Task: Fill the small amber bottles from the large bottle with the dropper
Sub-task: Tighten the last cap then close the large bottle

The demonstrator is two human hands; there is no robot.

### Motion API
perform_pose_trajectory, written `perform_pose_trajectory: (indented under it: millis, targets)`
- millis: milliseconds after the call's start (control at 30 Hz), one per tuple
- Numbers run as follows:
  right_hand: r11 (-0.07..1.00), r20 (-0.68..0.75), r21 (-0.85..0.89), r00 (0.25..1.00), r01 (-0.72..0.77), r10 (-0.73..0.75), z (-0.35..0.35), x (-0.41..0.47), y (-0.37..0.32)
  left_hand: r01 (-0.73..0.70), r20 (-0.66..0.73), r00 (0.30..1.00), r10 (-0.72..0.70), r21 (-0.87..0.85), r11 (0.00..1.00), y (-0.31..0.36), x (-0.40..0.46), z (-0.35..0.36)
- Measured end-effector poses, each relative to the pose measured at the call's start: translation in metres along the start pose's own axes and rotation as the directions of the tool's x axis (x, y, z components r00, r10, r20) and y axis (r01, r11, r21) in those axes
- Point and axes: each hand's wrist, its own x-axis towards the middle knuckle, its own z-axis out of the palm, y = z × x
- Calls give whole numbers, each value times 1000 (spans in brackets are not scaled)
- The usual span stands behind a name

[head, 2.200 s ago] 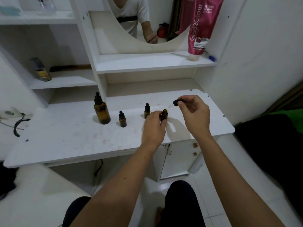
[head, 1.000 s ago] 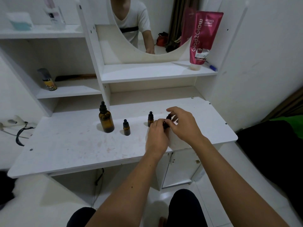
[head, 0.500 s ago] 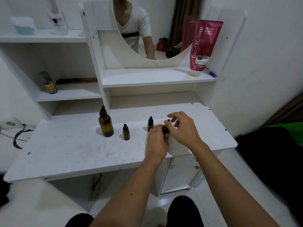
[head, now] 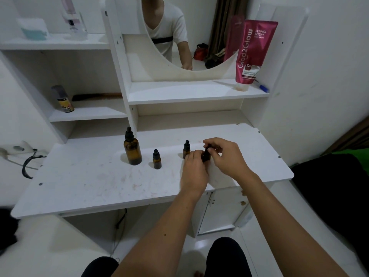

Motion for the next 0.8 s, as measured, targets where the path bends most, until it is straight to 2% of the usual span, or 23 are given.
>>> perform_pose_trajectory:
  millis: [100,167,300,500,633,800]
  targets:
    - [995,-59,-84,997,-45,40,-1,1,1,-3,-8,1000,3,-7,1000,0,-1,1]
    - [996,-83,-76,996,-49,42,-3,1,2,-2,-4,1000,2,-17,1000,2,-2,0]
    - [1000,1,-18,1000,12,-12,-3,-1,5,14,-2,1000,-15,-16,1000,4,-2,-3]
    - [1000,-40,3,999,-23,23,2,-1,5,40,5,999,-40,0,999,7,-3,-5]
    - [999,-17,-42,1000,-20,19,2,-1,3,36,-3,999,-36,10,999,9,-4,-7]
    - [999,-11,-42,999,-31,31,0,-4,-6,66,-10,998,-68,-101,993,9,-9,-11]
